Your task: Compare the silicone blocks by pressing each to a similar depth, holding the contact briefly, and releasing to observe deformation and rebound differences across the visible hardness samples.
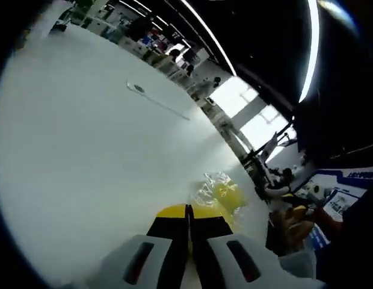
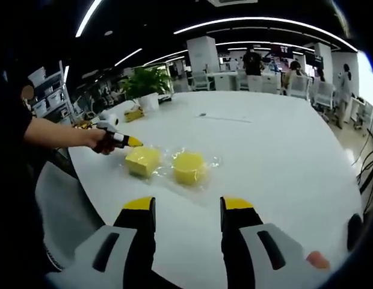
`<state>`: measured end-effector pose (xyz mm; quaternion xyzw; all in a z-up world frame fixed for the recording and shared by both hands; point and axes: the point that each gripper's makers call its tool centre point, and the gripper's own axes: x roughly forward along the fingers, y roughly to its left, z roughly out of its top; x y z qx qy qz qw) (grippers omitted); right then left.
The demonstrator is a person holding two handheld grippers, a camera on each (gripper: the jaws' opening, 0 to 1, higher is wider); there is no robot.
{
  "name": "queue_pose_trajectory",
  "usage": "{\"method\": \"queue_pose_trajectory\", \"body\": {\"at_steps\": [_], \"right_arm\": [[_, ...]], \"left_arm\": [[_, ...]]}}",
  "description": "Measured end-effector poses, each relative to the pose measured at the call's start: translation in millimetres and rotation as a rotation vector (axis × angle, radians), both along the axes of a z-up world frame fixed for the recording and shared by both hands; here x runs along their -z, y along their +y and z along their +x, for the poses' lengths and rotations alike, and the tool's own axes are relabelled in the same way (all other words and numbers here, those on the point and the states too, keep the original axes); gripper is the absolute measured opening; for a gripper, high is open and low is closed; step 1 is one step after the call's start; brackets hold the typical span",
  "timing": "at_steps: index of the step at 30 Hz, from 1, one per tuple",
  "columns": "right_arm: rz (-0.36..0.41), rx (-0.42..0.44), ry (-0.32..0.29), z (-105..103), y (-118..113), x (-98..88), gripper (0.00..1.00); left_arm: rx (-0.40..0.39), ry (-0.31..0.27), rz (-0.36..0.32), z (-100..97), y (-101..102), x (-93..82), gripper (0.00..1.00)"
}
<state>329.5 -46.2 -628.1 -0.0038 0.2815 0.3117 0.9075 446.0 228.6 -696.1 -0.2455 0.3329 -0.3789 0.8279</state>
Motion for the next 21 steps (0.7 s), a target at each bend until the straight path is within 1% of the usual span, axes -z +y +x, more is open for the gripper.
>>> {"method": "queue_pose_trajectory", "body": {"at_steps": [1,2,4,7,9,10,11,14,15,16,17,18,19,21], "right_arm": [[-0.001,0.001,-0.003,0,0,-0.4,0.37],[-0.001,0.001,-0.003,0,0,-0.6,0.38],[0.004,0.003,-0.005,-1,0,-1.4,0.38],[-0.010,-0.001,-0.005,-3,0,-0.4,0.37],[-0.014,-0.006,-0.011,-5,1,-1.2,0.37],[-0.014,-0.008,-0.012,-5,2,-1.7,0.36],[-0.012,-0.009,-0.013,-6,2,-2.2,0.36],[-0.016,-0.021,-0.023,-8,6,-4.3,0.36],[-0.014,-0.028,-0.025,-8,7,-4.6,0.36],[-0.007,-0.040,-0.035,-9,10,-6.6,0.37],[-0.003,-0.050,-0.044,-9,12,-8.4,0.37],[0.000,-0.056,-0.052,-10,14,-10.1,0.37],[0.000,-0.061,-0.056,-10,15,-11.0,0.37],[-0.004,-0.066,-0.056,-11,16,-10.9,0.37]], "left_arm": [[0.020,-0.029,0.036,-2.0,-1,-3.6,0.00],[0.027,-0.038,0.047,-2.7,-2,-4.8,0.00],[0.068,-0.110,0.083,-5.0,-6,-17.7,0.00],[0.123,-0.209,0.111,-8.0,-12,-41.8,0.00],[0.166,-0.299,0.150,-10.1,-15,-61.3,0.00],[0.186,-0.331,0.159,-11.5,-17,-68.1,0.00],[0.213,-0.376,0.166,-14.3,-20,-78.8,0.00],[0.242,-0.453,0.195,-16.5,-23,-96.9,0.00],[0.252,-0.481,0.221,-16.7,-23,-101.7,0.00],[0.273,-0.530,0.256,-17.4,-24,-108.4,0.00],[0.294,-0.537,0.273,-20.3,-24,-110.6,0.00],[0.317,-0.567,0.264,-24.3,-27,-118.4,0.00],[0.306,-0.588,0.268,-23.2,-26,-124.0,0.00],[0.287,-0.591,0.252,-23.1,-21,-136.5,0.00]]}}
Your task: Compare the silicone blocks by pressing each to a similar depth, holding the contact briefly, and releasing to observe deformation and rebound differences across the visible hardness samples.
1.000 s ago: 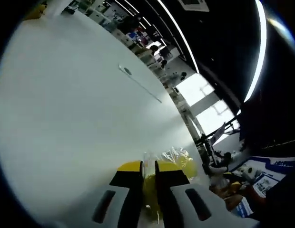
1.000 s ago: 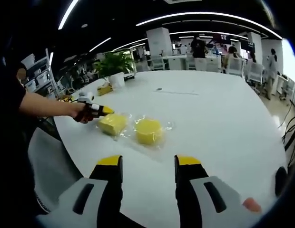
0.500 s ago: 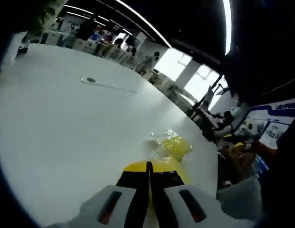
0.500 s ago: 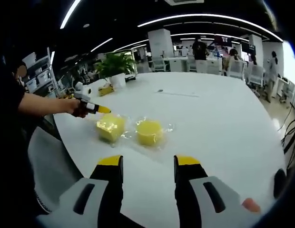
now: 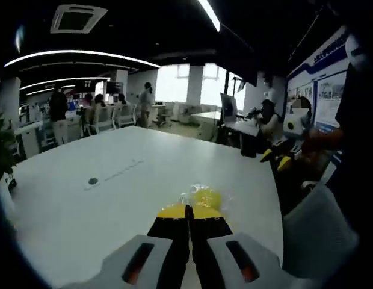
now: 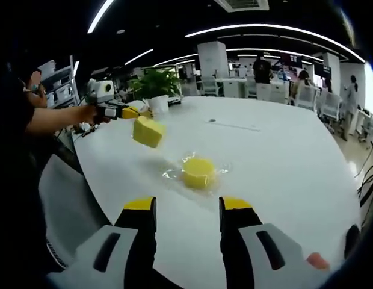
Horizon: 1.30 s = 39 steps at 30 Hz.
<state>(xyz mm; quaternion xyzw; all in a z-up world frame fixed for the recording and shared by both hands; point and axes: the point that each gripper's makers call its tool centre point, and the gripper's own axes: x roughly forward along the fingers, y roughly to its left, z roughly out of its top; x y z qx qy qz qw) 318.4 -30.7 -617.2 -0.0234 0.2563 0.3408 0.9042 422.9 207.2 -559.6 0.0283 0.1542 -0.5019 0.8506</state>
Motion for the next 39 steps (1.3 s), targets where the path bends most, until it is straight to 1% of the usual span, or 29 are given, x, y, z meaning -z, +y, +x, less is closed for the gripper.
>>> {"method": "queue_pose_trajectory", "body": {"at_steps": [1,3,5,7,8,9,11,12,13,15,16,20,23,25,27,30,34,36,37,39], "right_arm": [[0.000,-0.001,0.000,0,0,0.0,0.37],[-0.003,-0.006,0.001,-2,0,0.4,0.37],[-0.002,-0.016,-0.001,-3,2,-1.1,0.38],[0.041,-0.057,-0.019,-7,11,-9.6,0.40],[0.048,-0.069,-0.024,-8,14,-11.7,0.42],[0.046,-0.094,-0.034,-10,19,-13.8,0.43],[0.039,-0.125,-0.041,-12,25,-15.5,0.44],[0.028,-0.145,-0.042,-12,28,-15.6,0.45],[0.017,-0.171,-0.046,-14,32,-16.3,0.45],[-0.005,-0.202,-0.057,-15,37,-18.1,0.46],[-0.012,-0.211,-0.060,-15,38,-18.8,0.46],[-0.001,-0.230,-0.066,-14,40,-25.2,0.46],[0.001,-0.237,-0.072,-12,41,-29.9,0.45],[-0.003,-0.246,-0.081,-9,42,-33.5,0.44],[-0.003,-0.263,-0.088,-7,43,-38.6,0.44],[-0.011,-0.299,-0.092,-1,46,-45.1,0.45],[-0.022,-0.345,-0.093,5,51,-51.1,0.46],[-0.030,-0.367,-0.101,9,55,-53.4,0.48],[-0.034,-0.382,-0.106,12,57,-54.7,0.51],[-0.020,-0.407,-0.106,14,63,-59.1,0.52]], "left_arm": [[-0.014,-0.033,-0.002,2.9,3,-9.9,0.00],[-0.011,-0.061,0.012,1.8,7,-23.1,0.00],[-0.014,-0.101,0.031,2.1,9,-34.0,0.00],[0.006,-0.112,0.013,-2.7,6,-49.4,0.00],[0.019,-0.145,0.021,-3.8,4,-58.8,0.00],[0.030,-0.172,0.038,-4.0,4,-64.2,0.00],[0.043,-0.199,0.073,-4.1,3,-72.5,0.00],[0.053,-0.236,0.103,-2.8,3,-79.4,0.00],[0.056,-0.246,0.109,-2.7,2,-84.1,0.00],[0.066,-0.254,0.103,-3.6,1,-96.1,0.00],[0.077,-0.268,0.099,-4.4,-1,-103.8,0.00],[0.117,-0.290,0.084,-8.1,-9,-122.9,0.00],[0.154,-0.293,0.068,-12.4,-17,-131.5,0.00],[0.199,-0.292,0.047,-18.9,-25,-138.3,0.00],[0.217,-0.302,0.053,-21.2,-30,-141.8,0.00],[0.250,-0.304,0.061,-24.6,-36,-143.4,0.00],[0.279,-0.297,0.054,-29.3,-43,-142.1,0.00],[0.299,-0.280,0.044,-34.1,-47,-139.7,0.00],[0.304,-0.283,0.048,-35.9,-50,-138.0,0.00],[0.326,-0.275,0.056,-40.8,-54,-135.0,0.00]]}}
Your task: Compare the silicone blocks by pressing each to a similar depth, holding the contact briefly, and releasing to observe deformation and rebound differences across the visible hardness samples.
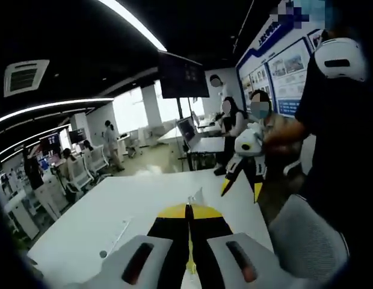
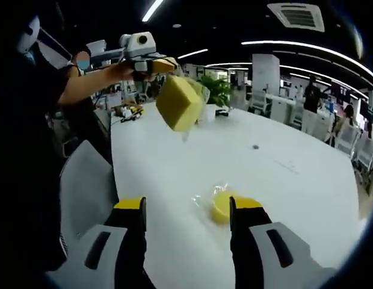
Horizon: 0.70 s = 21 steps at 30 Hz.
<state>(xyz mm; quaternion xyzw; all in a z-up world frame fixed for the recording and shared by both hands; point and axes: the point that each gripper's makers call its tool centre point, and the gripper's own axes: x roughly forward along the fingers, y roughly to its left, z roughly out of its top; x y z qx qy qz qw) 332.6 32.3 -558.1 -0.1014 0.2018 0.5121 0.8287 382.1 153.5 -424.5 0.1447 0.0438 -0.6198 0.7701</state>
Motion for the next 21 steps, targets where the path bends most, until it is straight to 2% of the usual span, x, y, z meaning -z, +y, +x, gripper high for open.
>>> {"method": "queue_pose_trajectory", "body": {"at_steps": [4,8,12,17,21], "right_arm": [[0.064,-0.048,0.011,5,13,-17.3,0.49],[0.119,-0.101,-0.006,13,27,-37.1,0.50],[0.208,-0.167,-0.046,20,46,-59.2,0.50],[0.272,-0.207,0.015,27,63,-68.1,0.51],[0.276,-0.258,0.049,27,78,-67.1,0.45]], "left_arm": [[0.037,0.005,0.011,-7.9,-7,1.6,0.00],[0.064,-0.007,0.014,-13.1,-13,-0.2,0.00],[0.090,-0.006,-0.003,-18.1,-18,-8.2,0.00],[0.120,-0.014,-0.008,-22.7,-26,-13.6,0.00],[0.134,-0.014,0.006,-24.0,-29,-12.8,0.00]]}}
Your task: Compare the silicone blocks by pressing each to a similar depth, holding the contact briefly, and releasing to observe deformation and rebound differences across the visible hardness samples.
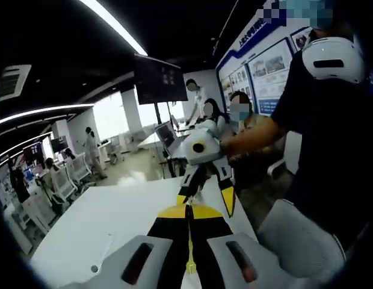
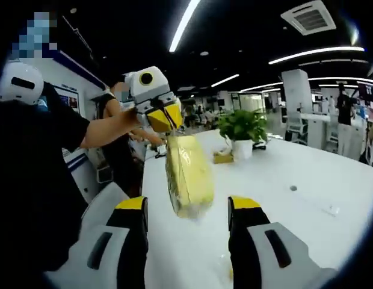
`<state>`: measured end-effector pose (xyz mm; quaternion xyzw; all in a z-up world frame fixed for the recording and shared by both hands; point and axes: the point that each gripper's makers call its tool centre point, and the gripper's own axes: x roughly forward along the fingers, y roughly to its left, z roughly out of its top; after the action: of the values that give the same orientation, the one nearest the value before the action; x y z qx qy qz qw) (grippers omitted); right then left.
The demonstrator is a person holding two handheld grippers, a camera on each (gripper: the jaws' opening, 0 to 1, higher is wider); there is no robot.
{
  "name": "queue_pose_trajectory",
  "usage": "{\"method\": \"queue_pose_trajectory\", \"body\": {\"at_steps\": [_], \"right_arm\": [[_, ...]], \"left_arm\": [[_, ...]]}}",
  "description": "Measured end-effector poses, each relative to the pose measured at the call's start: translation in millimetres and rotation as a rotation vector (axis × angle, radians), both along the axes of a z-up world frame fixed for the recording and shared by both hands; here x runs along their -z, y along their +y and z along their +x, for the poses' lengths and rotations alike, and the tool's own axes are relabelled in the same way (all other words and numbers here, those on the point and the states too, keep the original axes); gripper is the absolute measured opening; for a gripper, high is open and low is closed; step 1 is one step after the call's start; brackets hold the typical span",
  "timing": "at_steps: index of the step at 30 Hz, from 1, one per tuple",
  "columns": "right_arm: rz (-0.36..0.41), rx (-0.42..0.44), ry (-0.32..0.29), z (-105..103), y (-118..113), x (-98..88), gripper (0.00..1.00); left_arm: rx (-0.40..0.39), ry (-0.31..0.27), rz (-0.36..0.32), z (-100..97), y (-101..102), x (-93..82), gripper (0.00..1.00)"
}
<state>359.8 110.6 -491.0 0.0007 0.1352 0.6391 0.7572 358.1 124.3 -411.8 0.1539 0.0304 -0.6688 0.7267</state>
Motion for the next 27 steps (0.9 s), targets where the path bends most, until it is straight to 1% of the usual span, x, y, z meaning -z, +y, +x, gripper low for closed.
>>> {"method": "queue_pose_trajectory", "body": {"at_steps": [2,4,5,6,7,10,12,13,14,16,18,20,22,24,27], "right_arm": [[0.008,-0.023,0.014,0,8,2.8,0.42],[0.037,-0.041,0.022,1,16,2.6,0.41],[0.056,-0.044,0.042,2,20,1.9,0.41],[0.074,-0.049,0.047,1,24,0.4,0.41],[0.101,-0.057,0.053,0,27,-1.8,0.41],[0.212,-0.055,0.107,1,36,-7.3,0.41],[0.264,-0.045,0.128,3,38,-9.8,0.35],[0.265,-0.066,0.120,0,39,-8.2,0.35],[0.273,-0.049,0.129,2,40,-6.7,0.35],[0.291,-0.050,0.086,-1,40,-8.4,0.31],[0.291,-0.043,0.089,-2,41,-9.3,0.29],[0.280,-0.040,0.079,-3,40,-10.9,0.26],[0.259,-0.041,0.050,-3,39,-10.1,0.23],[0.242,-0.044,0.061,-3,38,-9.0,0.19],[0.217,-0.049,0.051,-6,37,-7.4,0.15]], "left_arm": [[0.005,0.002,-0.004,-0.7,-2,-0.7,0.00],[0.011,0.007,-0.015,-1.9,-4,-2.5,0.00],[0.010,0.007,-0.017,-1.9,-4,-2.8,0.00],[0.010,0.009,-0.021,-2.0,-5,-3.2,0.00],[0.010,0.009,-0.023,-2.3,-6,-3.3,0.00],[0.015,0.011,-0.033,-4.0,-9,-4.1,0.00],[0.013,0.012,-0.040,-4.1,-10,-3.5,0.00],[0.009,0.014,-0.045,-3.7,-10,-3.1,0.00],[0.010,0.017,-0.047,-3.9,-10,-2.5,0.00],[-0.006,0.024,-0.047,-1.0,-8,0.1,0.00],[-0.012,0.045,-0.056,-0.2,-5,0.8,0.00],[-0.009,0.054,-0.063,-1.8,-5,0.0,0.00],[-0.005,0.057,-0.058,-3.3,-6,0.6,0.00],[-0.005,0.056,-0.051,-3.3,-6,1.2,0.00],[-0.004,0.058,-0.042,-3.9,-7,3.1,0.00]]}}
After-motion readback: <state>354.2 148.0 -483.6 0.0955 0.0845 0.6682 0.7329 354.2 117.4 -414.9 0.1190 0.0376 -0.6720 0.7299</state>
